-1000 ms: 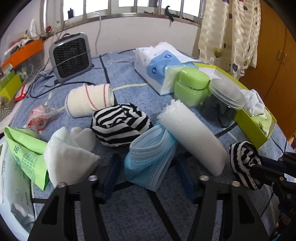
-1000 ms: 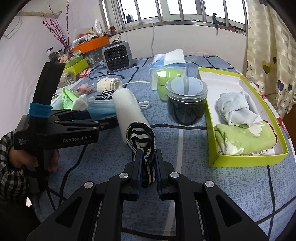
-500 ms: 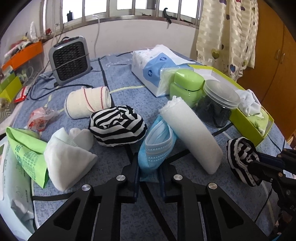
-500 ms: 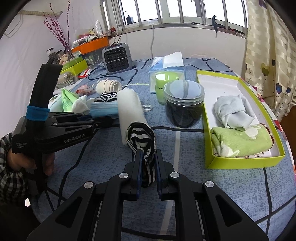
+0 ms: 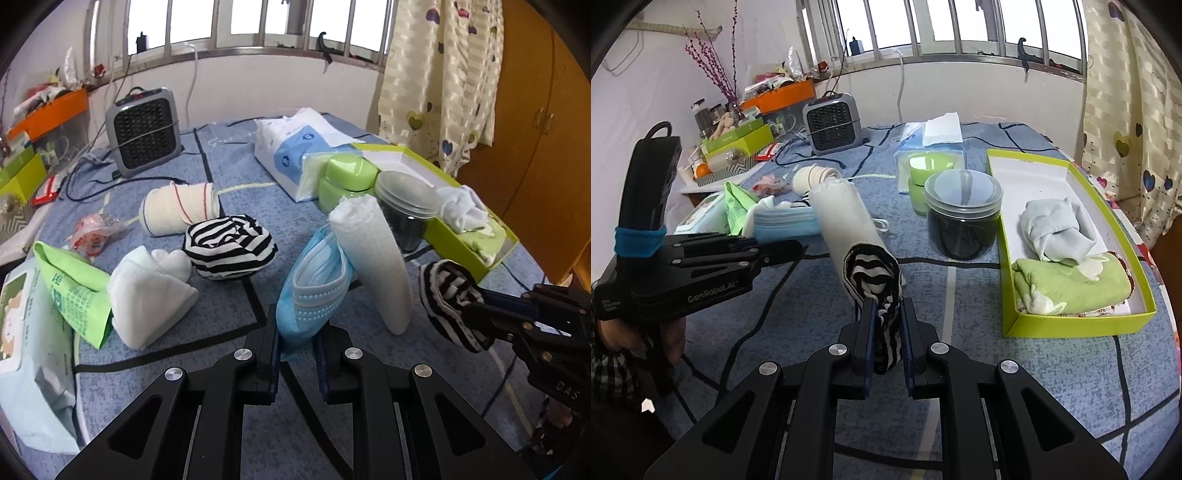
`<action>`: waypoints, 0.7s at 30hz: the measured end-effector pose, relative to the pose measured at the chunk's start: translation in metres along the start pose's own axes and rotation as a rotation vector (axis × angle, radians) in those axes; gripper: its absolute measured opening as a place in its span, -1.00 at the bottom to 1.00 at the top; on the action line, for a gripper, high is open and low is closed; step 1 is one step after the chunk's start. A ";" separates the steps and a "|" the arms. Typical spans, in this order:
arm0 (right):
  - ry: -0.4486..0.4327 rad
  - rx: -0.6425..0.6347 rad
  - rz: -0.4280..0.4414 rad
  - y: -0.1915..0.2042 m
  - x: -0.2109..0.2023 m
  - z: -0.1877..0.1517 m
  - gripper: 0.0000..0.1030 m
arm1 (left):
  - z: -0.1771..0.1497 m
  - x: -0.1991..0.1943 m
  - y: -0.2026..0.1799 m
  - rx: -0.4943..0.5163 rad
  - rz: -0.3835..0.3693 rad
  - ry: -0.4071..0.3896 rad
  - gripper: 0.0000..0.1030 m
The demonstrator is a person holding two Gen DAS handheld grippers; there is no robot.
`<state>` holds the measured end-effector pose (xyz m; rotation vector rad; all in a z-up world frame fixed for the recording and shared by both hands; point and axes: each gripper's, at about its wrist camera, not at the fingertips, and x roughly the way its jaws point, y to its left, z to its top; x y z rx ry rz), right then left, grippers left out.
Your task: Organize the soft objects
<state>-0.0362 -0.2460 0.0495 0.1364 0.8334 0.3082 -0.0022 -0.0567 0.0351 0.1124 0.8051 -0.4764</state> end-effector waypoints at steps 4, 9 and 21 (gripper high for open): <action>-0.013 0.013 0.006 -0.003 -0.005 0.000 -0.74 | -0.006 -0.007 0.001 -0.005 -0.006 0.002 -0.72; -0.028 0.016 0.020 -0.003 -0.009 0.001 -0.74 | -0.013 -0.017 0.007 -0.026 -0.005 -0.001 -0.72; -0.048 0.022 -0.003 -0.003 -0.010 0.010 -0.74 | 0.002 -0.035 0.021 -0.058 0.058 -0.077 -0.72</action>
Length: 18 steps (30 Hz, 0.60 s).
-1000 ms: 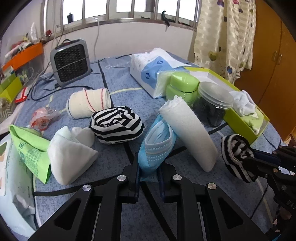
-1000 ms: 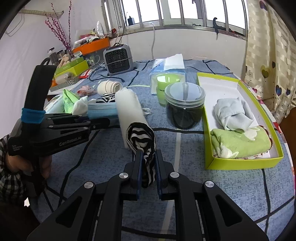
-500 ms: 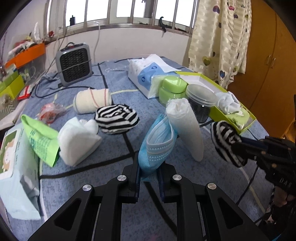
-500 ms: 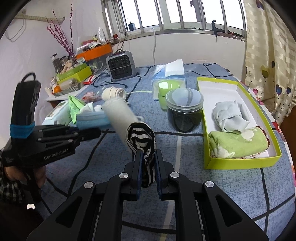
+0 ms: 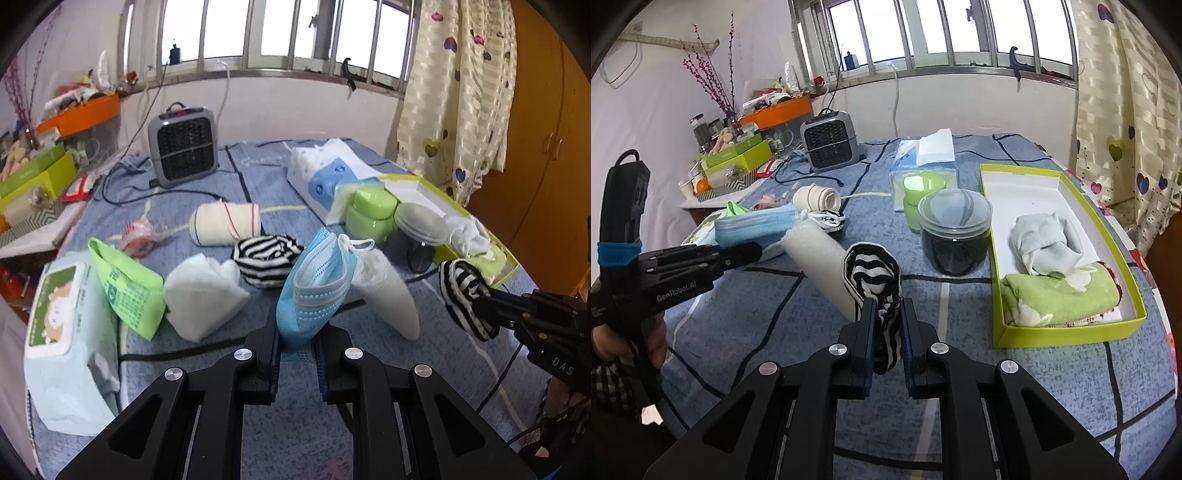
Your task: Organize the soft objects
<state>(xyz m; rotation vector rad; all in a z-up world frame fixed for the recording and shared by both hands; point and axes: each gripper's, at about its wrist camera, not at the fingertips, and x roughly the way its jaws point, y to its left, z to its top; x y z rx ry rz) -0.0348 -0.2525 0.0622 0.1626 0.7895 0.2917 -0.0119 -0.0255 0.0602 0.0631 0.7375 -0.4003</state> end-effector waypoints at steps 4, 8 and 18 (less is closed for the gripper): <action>-0.015 -0.004 -0.003 -0.001 -0.003 0.006 -0.74 | 0.007 -0.004 -0.003 0.004 -0.001 -0.023 -0.71; -0.036 -0.004 -0.012 -0.003 -0.008 0.013 -0.74 | 0.018 -0.008 -0.013 0.029 0.011 -0.050 -0.71; -0.068 0.030 -0.066 -0.024 -0.012 0.030 -0.74 | 0.044 -0.004 -0.046 0.087 -0.032 -0.083 -0.70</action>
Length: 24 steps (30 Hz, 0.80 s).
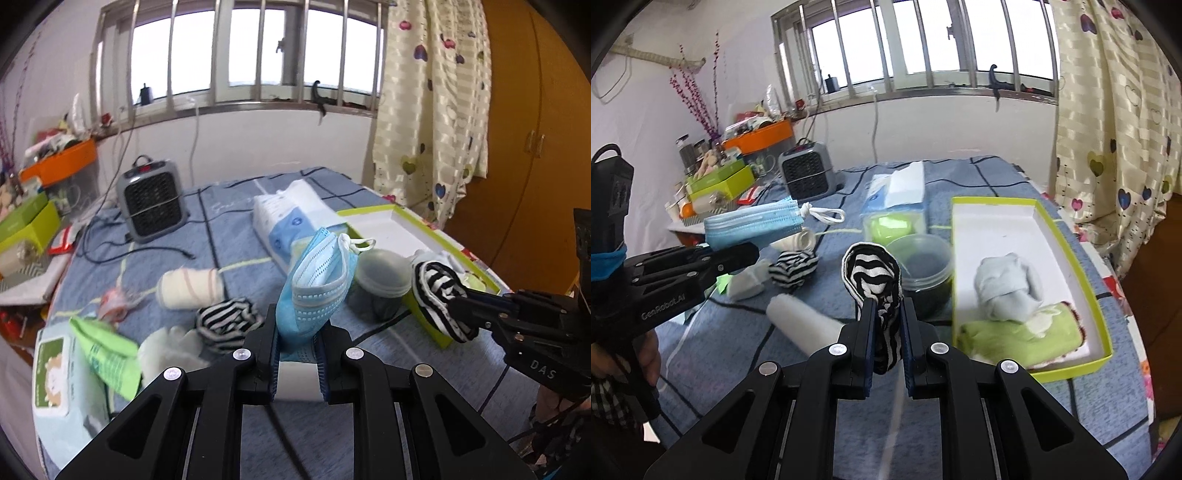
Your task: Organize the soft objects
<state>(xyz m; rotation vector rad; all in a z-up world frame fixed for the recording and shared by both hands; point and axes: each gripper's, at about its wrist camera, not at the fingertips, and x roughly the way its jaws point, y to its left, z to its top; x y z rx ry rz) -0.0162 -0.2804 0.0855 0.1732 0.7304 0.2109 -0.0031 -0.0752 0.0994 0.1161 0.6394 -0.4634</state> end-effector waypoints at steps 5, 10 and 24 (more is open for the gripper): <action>-0.008 0.017 -0.030 -0.014 0.001 0.007 -0.74 | 0.014 0.008 -0.018 0.032 -0.024 -0.013 -0.70; -0.017 0.043 -0.062 -0.033 0.002 0.014 -0.74 | 0.024 0.020 -0.035 0.063 -0.046 -0.012 -0.69; -0.009 0.100 -0.132 -0.076 0.009 0.021 -0.74 | 0.043 0.051 -0.070 0.125 -0.041 -0.013 -0.69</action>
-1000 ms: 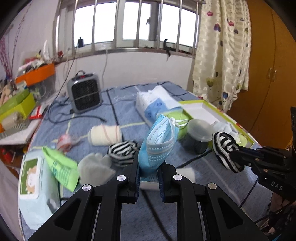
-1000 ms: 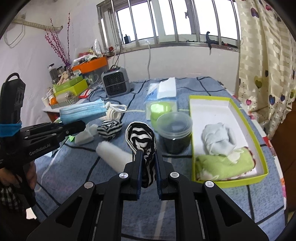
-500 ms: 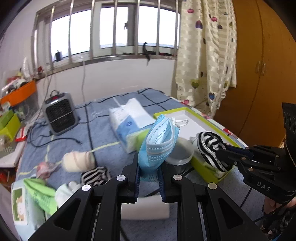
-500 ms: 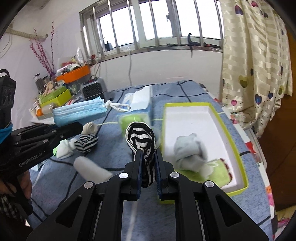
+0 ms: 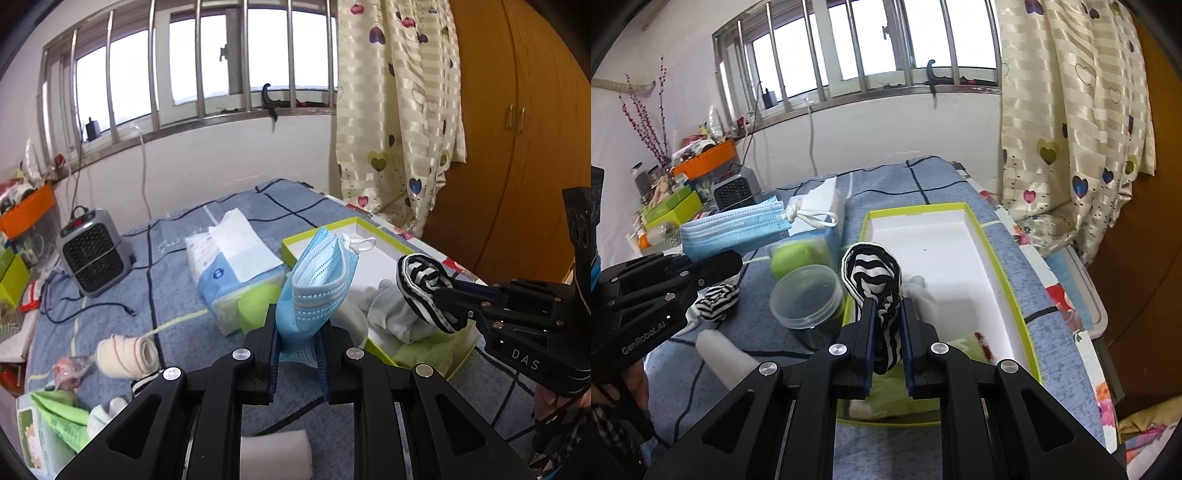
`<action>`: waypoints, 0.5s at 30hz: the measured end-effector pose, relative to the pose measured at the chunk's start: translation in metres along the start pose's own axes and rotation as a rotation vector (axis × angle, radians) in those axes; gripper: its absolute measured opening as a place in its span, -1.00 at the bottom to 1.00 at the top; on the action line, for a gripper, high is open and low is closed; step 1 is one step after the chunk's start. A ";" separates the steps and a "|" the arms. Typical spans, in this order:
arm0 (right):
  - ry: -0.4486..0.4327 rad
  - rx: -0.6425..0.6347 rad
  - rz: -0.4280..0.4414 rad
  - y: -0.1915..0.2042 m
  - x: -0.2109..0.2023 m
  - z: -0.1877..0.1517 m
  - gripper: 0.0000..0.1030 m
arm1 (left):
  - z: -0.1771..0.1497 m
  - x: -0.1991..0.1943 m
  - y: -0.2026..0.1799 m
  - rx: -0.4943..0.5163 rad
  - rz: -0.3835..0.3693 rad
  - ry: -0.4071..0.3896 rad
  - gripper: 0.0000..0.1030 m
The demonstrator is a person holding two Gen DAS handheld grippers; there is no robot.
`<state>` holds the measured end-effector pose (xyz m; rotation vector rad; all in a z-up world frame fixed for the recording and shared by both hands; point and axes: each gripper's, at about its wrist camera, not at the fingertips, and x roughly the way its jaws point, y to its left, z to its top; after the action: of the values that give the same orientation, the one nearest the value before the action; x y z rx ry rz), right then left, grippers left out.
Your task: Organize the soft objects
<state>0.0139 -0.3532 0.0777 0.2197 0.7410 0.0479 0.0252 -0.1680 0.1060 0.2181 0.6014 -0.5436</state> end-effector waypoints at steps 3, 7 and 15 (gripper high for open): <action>0.002 0.009 -0.008 -0.005 0.003 0.002 -0.74 | 0.004 0.004 -0.006 0.021 0.023 -0.009 -0.69; 0.002 0.021 -0.023 -0.013 0.006 0.006 -0.74 | 0.011 0.011 -0.013 0.035 0.003 -0.008 -0.69; 0.004 0.059 -0.044 -0.032 0.017 0.021 -0.74 | 0.027 0.039 -0.026 0.025 -0.046 0.013 -0.69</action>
<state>0.0396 -0.3857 0.0743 0.2598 0.7517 -0.0154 0.0507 -0.2152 0.1034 0.2321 0.6136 -0.5949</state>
